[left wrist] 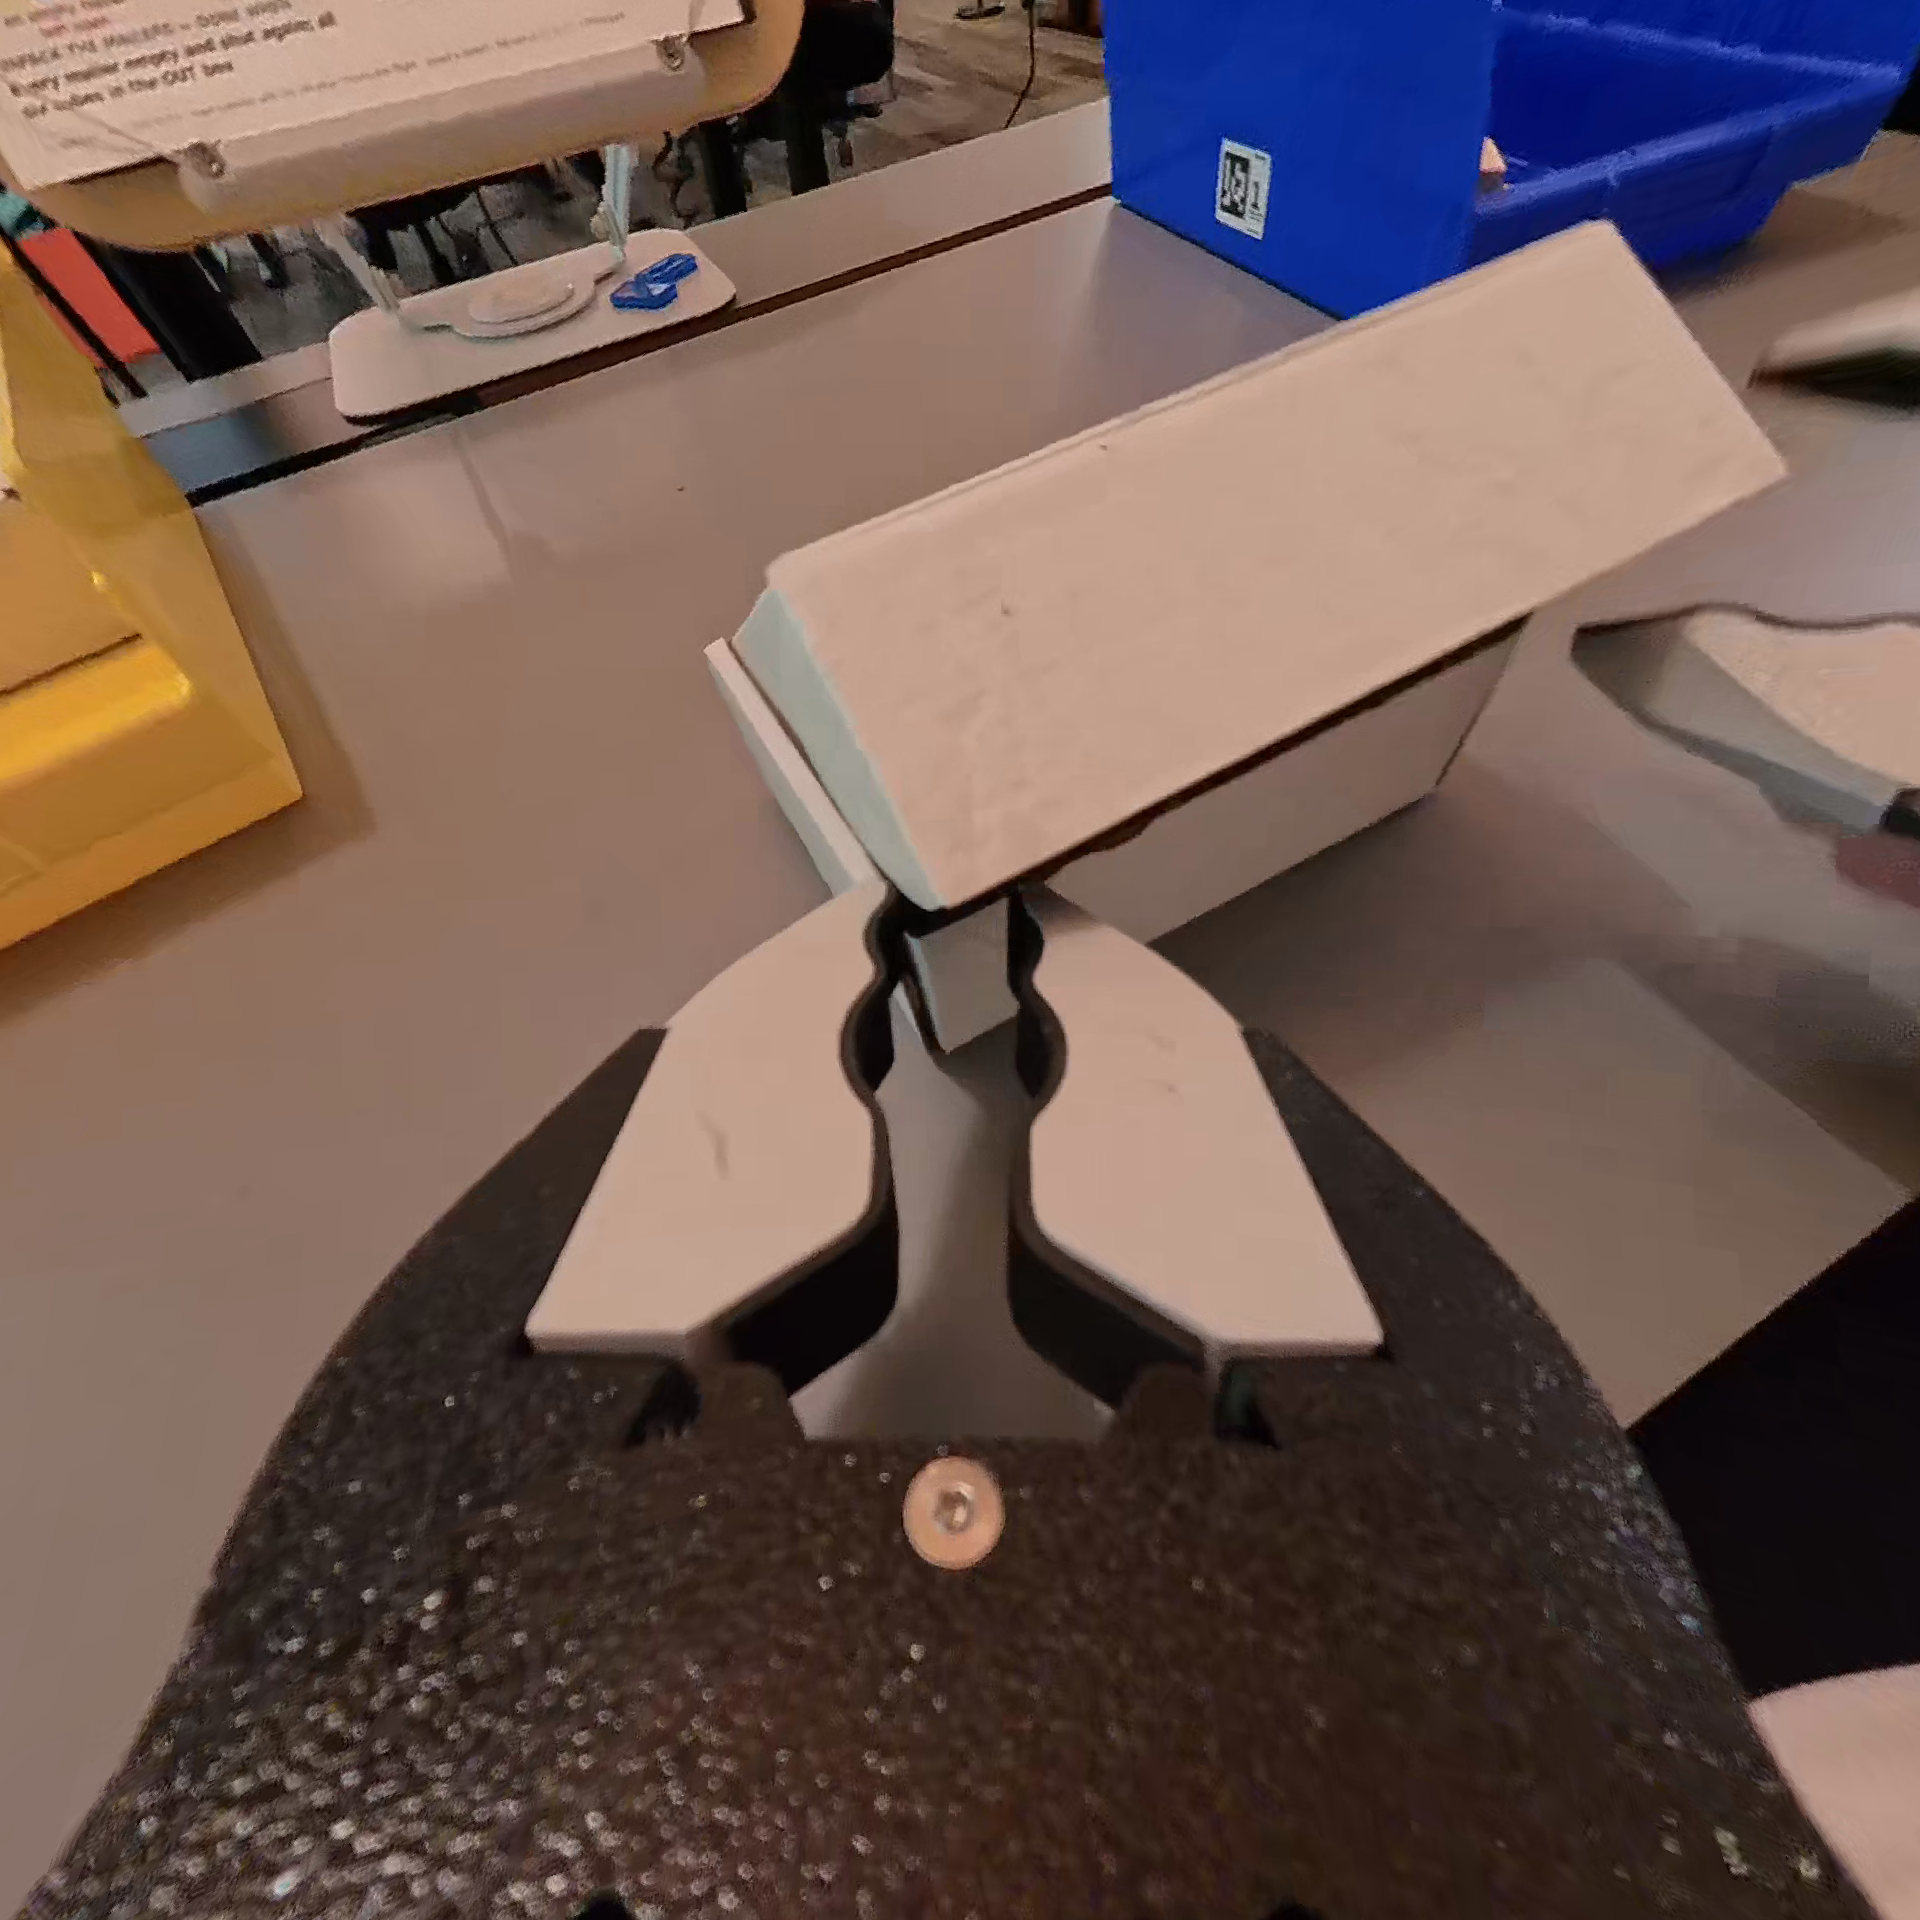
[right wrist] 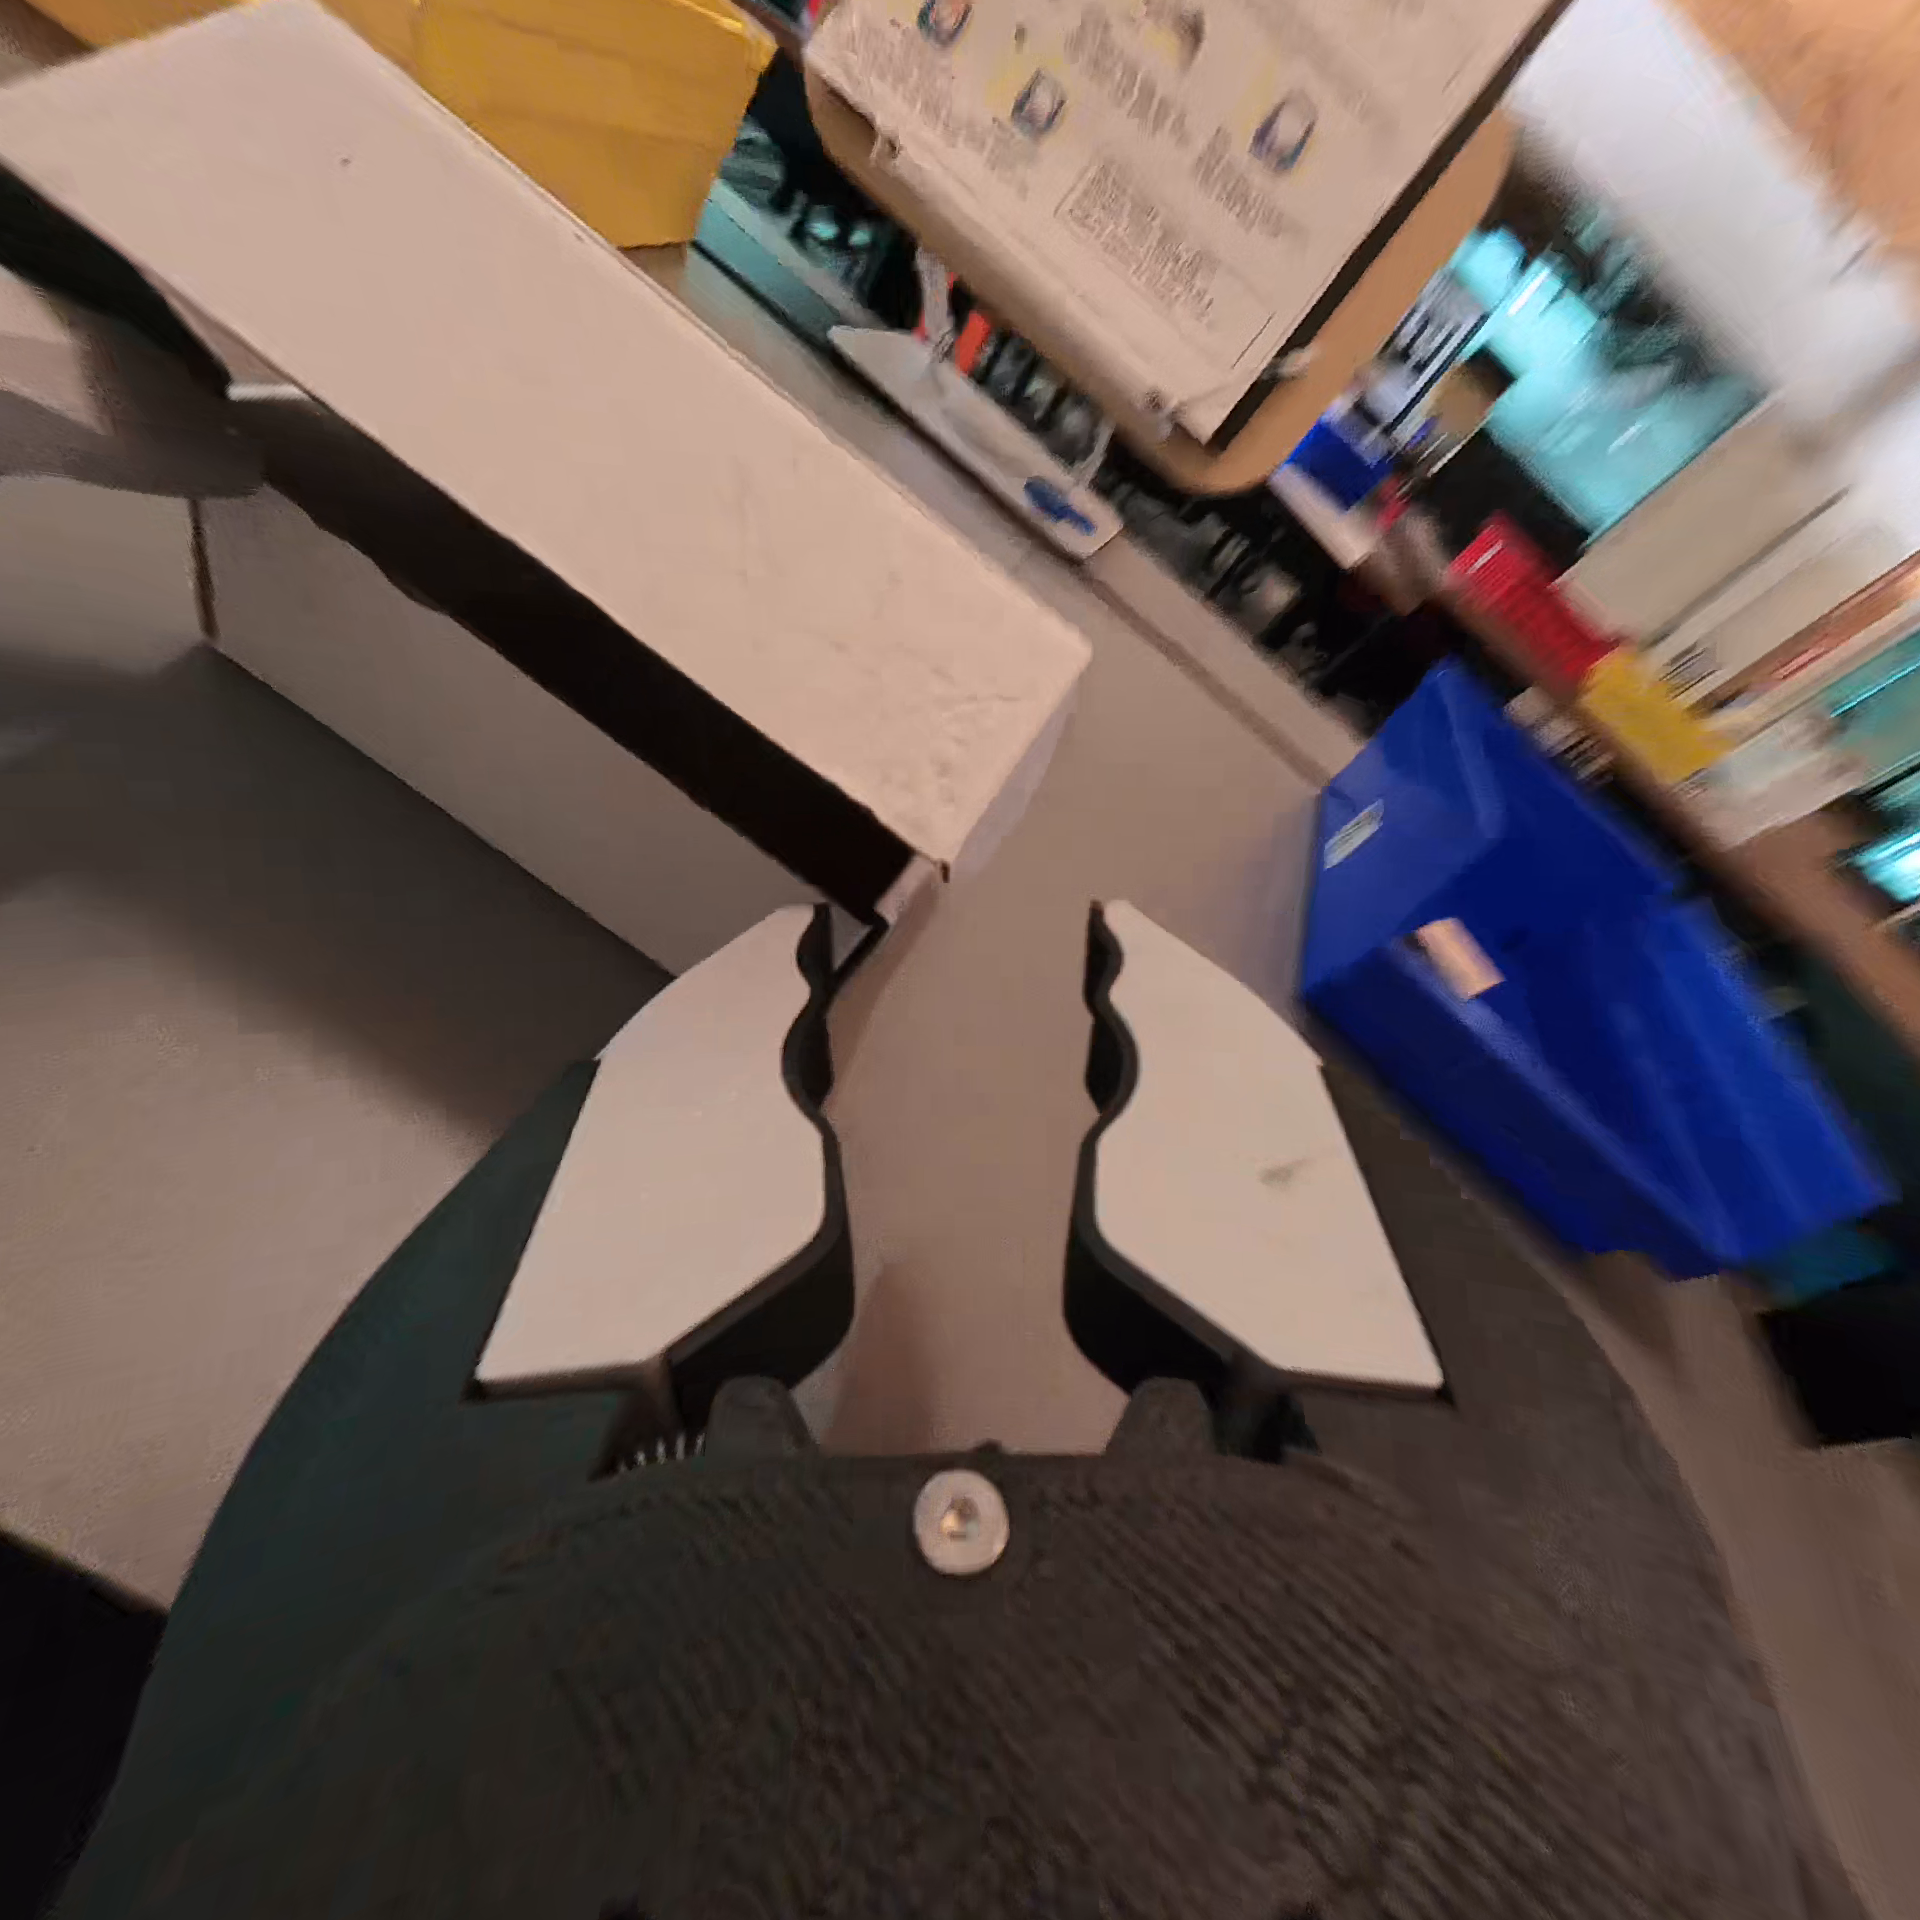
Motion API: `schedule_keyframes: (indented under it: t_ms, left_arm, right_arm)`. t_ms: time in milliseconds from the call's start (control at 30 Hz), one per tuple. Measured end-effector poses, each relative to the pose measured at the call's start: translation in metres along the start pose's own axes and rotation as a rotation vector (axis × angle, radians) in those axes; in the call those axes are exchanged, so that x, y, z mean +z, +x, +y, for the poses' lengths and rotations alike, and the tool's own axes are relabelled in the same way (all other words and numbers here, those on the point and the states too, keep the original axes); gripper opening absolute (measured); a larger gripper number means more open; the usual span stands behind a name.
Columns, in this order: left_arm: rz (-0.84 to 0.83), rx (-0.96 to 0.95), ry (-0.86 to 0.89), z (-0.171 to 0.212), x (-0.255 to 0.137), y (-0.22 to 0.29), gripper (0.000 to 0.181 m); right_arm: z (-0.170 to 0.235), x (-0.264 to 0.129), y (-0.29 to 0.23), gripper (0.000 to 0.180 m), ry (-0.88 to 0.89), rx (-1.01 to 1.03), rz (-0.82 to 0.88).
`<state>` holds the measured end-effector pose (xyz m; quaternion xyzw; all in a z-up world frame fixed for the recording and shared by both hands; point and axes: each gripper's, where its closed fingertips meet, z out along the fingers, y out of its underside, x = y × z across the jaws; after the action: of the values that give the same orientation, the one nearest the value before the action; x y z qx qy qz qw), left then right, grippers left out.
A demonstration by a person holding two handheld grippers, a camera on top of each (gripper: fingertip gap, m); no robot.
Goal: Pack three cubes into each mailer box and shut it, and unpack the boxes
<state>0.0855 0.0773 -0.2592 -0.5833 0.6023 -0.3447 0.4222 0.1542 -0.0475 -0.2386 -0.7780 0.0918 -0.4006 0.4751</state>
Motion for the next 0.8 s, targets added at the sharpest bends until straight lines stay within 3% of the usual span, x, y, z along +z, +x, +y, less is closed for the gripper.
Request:
schedule_keyframes:
  t_ms: [133, 200, 267, 333, 500, 600, 800]
  left_arm:
    - [-0.01, 0.09, -0.01, 0.002, -0.002, 0.006, 0.026]
    - [0.003, 0.117, -0.019, 0.003, -0.003, 0.009, 0.029]
    - [0.035, 0.124, -0.022, 0.003, -0.005, 0.012, 0.032]
    - [0.073, 0.135, -0.026, 0.005, -0.008, 0.014, 0.035]
    - [0.263, 0.198, -0.135, 0.018, -0.033, 0.019, 0.052]
    - [0.317, 0.169, -0.079, -0.002, -0.046, 0.007, 0.051]
    - [0.298, 0.088, 0.052, -0.051, -0.012, -0.03, 0.02]
  right_arm:
    - [-0.036, -0.008, 0.013, 0.055, 0.162, -0.461, 0.21]
    - [-0.039, 0.0, -0.002, 0.058, 0.163, -0.668, 0.162]
    - [-0.03, 0.011, -0.013, 0.048, 0.111, -0.771, 0.091]
    - [-0.033, 0.014, -0.012, 0.022, 0.105, -0.771, 0.09]
    - [-0.025, 0.007, -0.022, 0.017, 0.003, -0.762, -0.152]
    - [-0.012, 0.002, -0.034, 0.015, -0.063, -0.76, -0.304]
    - [0.0, 0.011, -0.046, 0.016, -0.109, -0.731, -0.432]
